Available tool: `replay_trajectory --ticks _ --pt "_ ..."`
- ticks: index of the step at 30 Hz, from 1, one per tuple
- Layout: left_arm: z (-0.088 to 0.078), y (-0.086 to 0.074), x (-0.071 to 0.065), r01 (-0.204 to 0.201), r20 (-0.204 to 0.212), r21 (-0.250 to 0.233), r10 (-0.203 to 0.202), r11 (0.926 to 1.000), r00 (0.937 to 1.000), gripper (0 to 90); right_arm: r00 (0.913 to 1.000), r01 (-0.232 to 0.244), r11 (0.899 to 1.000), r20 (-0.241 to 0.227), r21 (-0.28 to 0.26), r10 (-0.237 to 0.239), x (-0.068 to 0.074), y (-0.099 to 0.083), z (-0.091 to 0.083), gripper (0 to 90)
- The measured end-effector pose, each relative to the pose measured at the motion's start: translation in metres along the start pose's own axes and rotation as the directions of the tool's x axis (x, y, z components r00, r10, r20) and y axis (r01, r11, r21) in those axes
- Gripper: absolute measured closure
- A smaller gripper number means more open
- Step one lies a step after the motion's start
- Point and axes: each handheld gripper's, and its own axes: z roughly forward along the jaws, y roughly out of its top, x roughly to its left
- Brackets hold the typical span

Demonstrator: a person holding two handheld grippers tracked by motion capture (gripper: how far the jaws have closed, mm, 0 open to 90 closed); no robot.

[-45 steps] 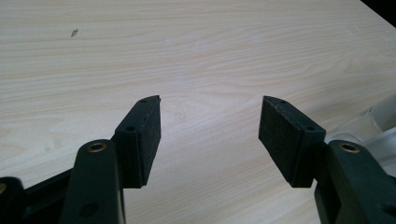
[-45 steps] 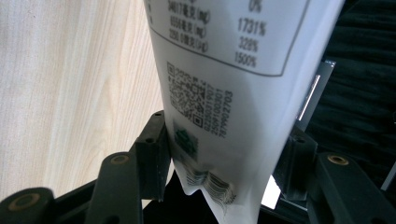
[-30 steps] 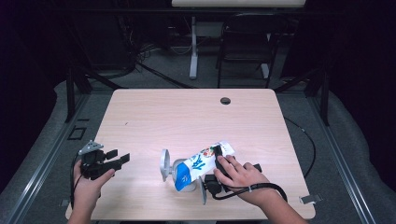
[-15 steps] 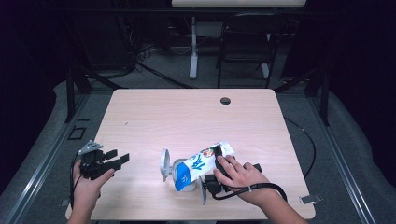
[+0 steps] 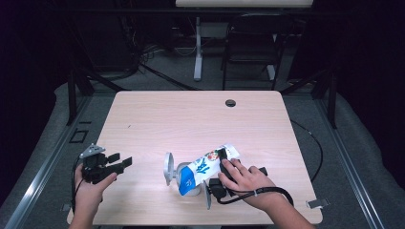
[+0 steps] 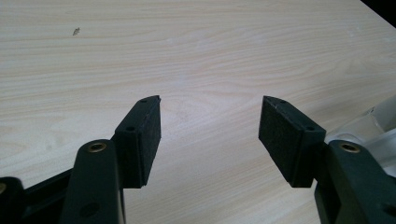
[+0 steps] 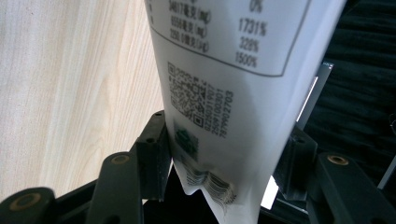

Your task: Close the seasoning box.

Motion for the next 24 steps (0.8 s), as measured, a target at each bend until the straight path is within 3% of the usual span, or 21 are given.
replay_trajectory --ticks 24 --pt "0.0010 -0.0008 0.0006 0.003 -0.002 -0.010 -0.003 0.9999 1.0000 39.4 0.9999 0.012 1.000 0.005 0.001 -0.012 -0.0008 0.0004 -0.0006 46.8"
